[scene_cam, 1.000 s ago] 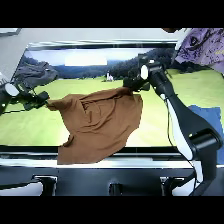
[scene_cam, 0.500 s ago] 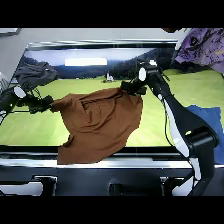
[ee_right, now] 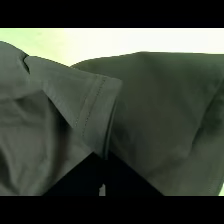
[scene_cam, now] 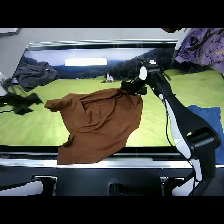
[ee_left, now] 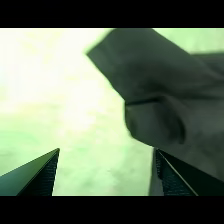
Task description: Fold the clothes and pants, and hang the long-sleeved shirts on hangers.
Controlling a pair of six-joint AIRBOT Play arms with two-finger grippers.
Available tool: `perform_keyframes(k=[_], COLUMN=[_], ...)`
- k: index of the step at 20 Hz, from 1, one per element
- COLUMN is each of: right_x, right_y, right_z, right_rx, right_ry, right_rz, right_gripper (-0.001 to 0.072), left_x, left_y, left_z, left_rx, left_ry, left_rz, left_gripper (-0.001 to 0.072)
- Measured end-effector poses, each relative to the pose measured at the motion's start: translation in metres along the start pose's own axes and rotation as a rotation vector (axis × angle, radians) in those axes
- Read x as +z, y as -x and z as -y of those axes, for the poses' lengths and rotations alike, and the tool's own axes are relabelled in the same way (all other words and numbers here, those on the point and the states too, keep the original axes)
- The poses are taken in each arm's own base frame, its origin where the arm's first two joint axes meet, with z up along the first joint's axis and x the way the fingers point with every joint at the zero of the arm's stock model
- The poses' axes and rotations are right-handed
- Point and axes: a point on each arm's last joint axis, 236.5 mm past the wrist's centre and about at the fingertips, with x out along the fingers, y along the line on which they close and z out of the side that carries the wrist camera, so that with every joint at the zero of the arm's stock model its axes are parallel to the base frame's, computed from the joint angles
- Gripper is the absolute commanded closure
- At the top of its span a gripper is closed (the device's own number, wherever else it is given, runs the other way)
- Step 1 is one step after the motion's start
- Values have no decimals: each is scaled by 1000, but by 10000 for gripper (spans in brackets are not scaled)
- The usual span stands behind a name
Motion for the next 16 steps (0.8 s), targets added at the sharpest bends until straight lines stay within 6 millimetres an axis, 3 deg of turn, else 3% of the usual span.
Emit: perform_keyframes(k=[2,5,10,16], right_x=[-3,-7,-10,-10], right_y=[0,0,0,1], right_z=[1,3,4,4], right_rx=[-5,-13,-18,-18], right_ry=[10,19,29,37], right_rz=[-13,-31,-44,-43], right_gripper=[682,682,682,682], left_x=[13,20,27,22], left_y=[12,4,-38,-85], left_z=[-22,-32,-10,7], left_rx=[-17,-94,-239,-277], left_ry=[69,146,215,240], left_rz=[31,15,-24,-67], left_gripper=[-13,-10,-6,3])
